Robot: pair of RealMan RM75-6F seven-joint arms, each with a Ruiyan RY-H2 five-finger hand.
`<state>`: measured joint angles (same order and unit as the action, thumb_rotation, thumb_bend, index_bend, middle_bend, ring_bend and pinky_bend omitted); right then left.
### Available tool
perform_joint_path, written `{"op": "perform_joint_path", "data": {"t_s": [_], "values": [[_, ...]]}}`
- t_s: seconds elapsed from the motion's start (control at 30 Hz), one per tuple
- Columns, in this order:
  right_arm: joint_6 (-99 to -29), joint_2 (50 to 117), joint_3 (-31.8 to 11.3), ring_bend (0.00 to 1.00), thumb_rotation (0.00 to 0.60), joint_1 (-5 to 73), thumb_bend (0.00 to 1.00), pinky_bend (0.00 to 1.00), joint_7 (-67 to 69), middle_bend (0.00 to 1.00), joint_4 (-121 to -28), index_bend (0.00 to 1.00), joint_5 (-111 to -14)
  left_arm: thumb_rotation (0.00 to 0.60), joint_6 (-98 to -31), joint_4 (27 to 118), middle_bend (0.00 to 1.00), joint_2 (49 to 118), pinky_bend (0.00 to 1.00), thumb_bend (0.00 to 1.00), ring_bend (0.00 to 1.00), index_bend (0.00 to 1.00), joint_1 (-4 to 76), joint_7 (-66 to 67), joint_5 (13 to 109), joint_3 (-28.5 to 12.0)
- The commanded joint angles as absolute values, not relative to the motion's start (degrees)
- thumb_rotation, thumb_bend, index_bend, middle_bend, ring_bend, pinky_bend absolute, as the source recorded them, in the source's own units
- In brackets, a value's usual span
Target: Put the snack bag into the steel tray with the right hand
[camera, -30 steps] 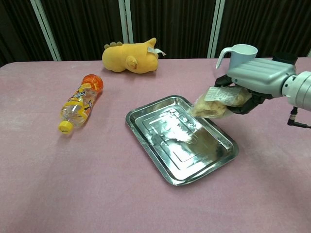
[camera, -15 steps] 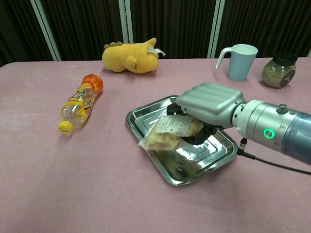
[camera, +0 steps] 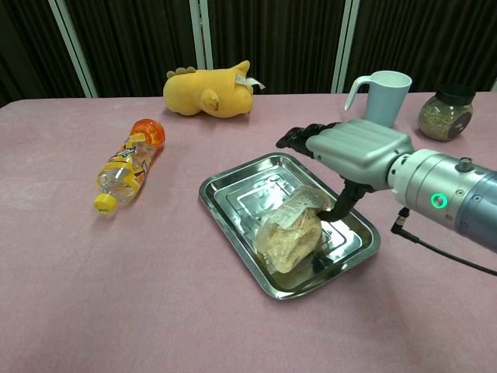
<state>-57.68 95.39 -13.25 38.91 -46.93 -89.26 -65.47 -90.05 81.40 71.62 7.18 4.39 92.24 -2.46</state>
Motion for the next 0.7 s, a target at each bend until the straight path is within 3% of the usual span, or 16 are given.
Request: {"op": "perform_joint_path", "data": {"t_s": [0.03, 0.23, 0.37, 0.57, 0.7], "values": [[-62.2, 90.3, -12.8, 0.00, 0.600, 36.5, 0.25, 0.09, -49.5, 0.00, -94.7, 0.00, -66.4, 0.600, -90.3, 81.8, 0.12, 71.5, 0.09, 0.06, 0.02, 0.03, 7.0, 4.6, 92.6, -2.2], [-75.9, 76.3, -8.2, 0.00, 0.600, 26.6, 0.25, 0.07, -54.8, 0.00, -110.0, 0.00, -69.4, 0.600, -90.9, 82.3, 0.12, 71.0, 0.09, 0.06, 0.02, 0.03, 6.6, 4.2, 93.2, -1.7], [-86.2, 68.6, -2.7, 0.00, 0.600, 16.9, 0.25, 0.03, -47.2, 0.00, -115.5, 0.00, -74.7, 0.600, -91.4, 82.8, 0.12, 70.5, 0.09, 0.06, 0.02, 0.03, 6.3, 3.7, 93.7, -1.3], [-99.2, 66.0, 5.4, 0.00, 0.600, 3.5, 0.25, 0.00, -26.5, 0.00, -107.0, 0.00, -82.9, 0.600, -92.3, 83.3, 0.12, 70.4, 0.09, 0.06, 0.02, 0.03, 6.0, 4.4, 95.0, -0.7], [-102.6, 66.1, 6.9, 0.00, 0.600, 0.0, 0.25, 0.00, -19.5, 0.00, -100.9, 0.00, -84.7, 0.600, -92.8, 83.5, 0.12, 70.7, 0.09, 0.06, 0.02, 0.03, 6.0, 5.1, 95.7, -0.7]]}}
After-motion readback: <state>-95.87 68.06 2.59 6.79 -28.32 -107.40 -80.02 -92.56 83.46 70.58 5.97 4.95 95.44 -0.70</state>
